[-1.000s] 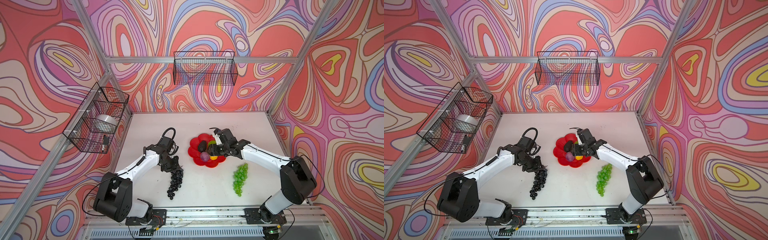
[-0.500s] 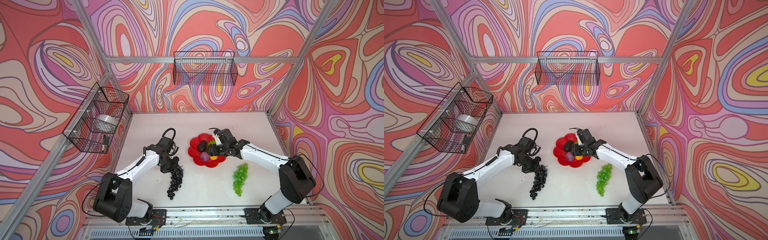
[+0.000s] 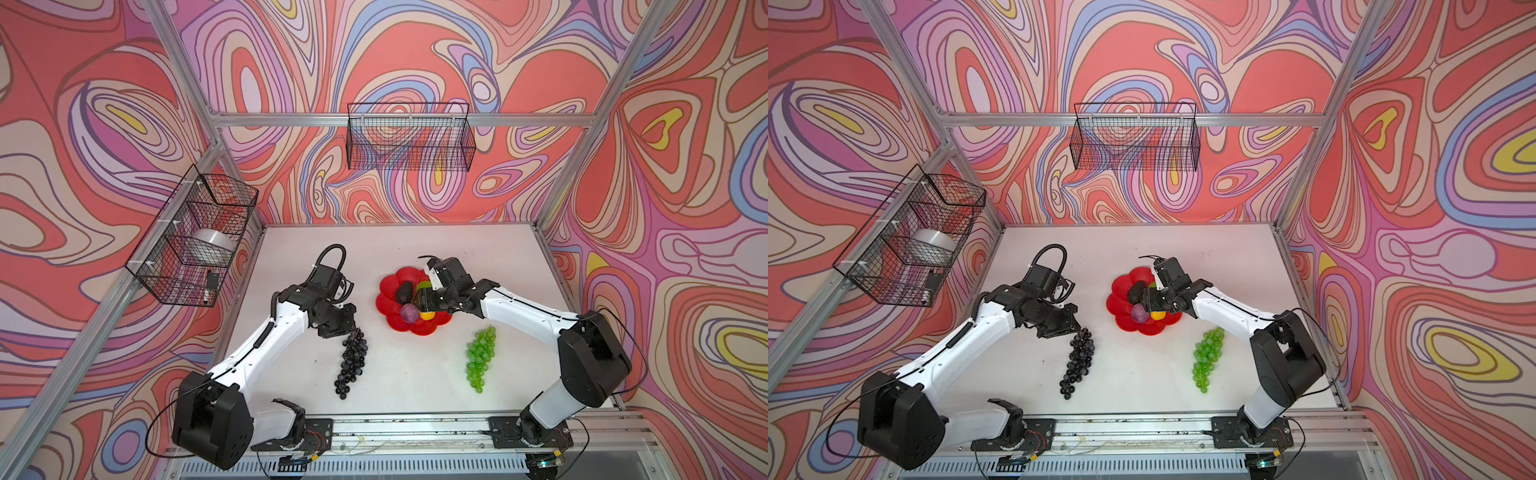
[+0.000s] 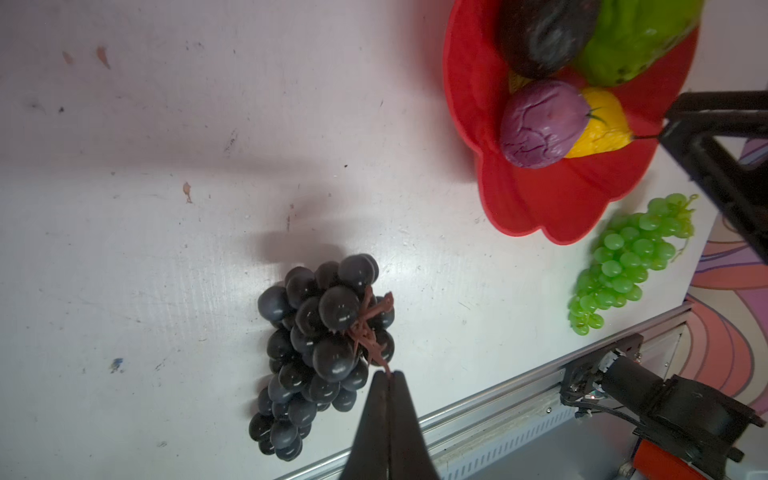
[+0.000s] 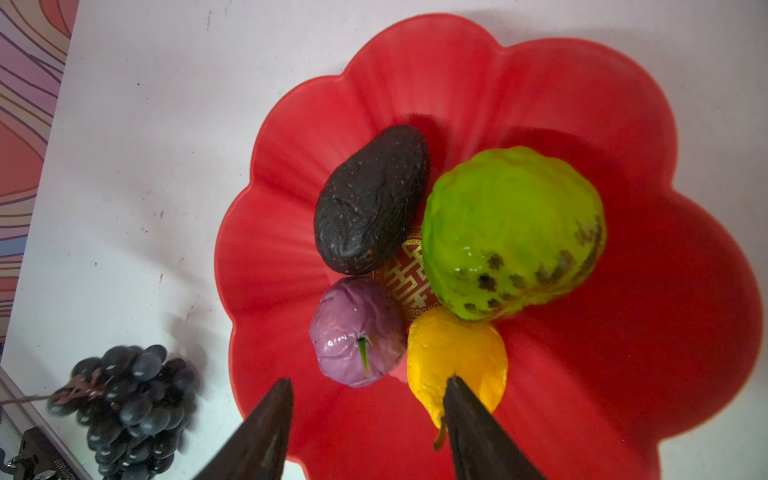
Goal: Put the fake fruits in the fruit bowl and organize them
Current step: 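Lift the dark grape bunch with the left gripper toward the red bowl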
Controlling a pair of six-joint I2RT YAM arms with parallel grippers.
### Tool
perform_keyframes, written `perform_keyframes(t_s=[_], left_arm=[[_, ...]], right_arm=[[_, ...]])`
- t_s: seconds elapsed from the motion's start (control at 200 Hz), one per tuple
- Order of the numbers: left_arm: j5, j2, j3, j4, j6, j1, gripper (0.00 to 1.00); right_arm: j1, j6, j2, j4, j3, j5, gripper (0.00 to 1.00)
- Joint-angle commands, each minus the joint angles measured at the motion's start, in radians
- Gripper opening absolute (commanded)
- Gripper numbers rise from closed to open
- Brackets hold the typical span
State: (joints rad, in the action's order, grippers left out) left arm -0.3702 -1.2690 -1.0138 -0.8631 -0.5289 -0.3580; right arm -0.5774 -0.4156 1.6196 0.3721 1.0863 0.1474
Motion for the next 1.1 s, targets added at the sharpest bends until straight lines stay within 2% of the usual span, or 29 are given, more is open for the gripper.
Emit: perform_keyframes(t_s=[0.0, 0.155, 0.421, 0.736, 1.092], left_arm=[[-0.031, 0.029, -0.057, -0.051, -0.027, 0.006, 0.0], [-0.016, 0.066, -0.126, -0.102, -0.021, 0.006, 0.0], [-0.045, 0.084, -0.267, -0.131, -0.035, -0.005, 0.0], [-0.123, -0.064, -0.534, -0.157, 0.003, -0.055, 0.0], [-0.165, -0.207, -0.657, -0.11, -0.007, -0.166, 0.0]], right_arm=[[-0.002, 0.026, -0.012, -0.004, 0.028, -0.029, 0.62], [0.013, 0.049, -0.017, 0.013, 0.082, -0.033, 0.62], [0.079, 0.013, -0.055, 0.001, 0.135, 0.018, 0.61], [0.149, 0.011, -0.071, -0.032, 0.114, 0.046, 0.6], [0.177, -0.008, -0.079, -0.09, 0.068, 0.05, 0.6]])
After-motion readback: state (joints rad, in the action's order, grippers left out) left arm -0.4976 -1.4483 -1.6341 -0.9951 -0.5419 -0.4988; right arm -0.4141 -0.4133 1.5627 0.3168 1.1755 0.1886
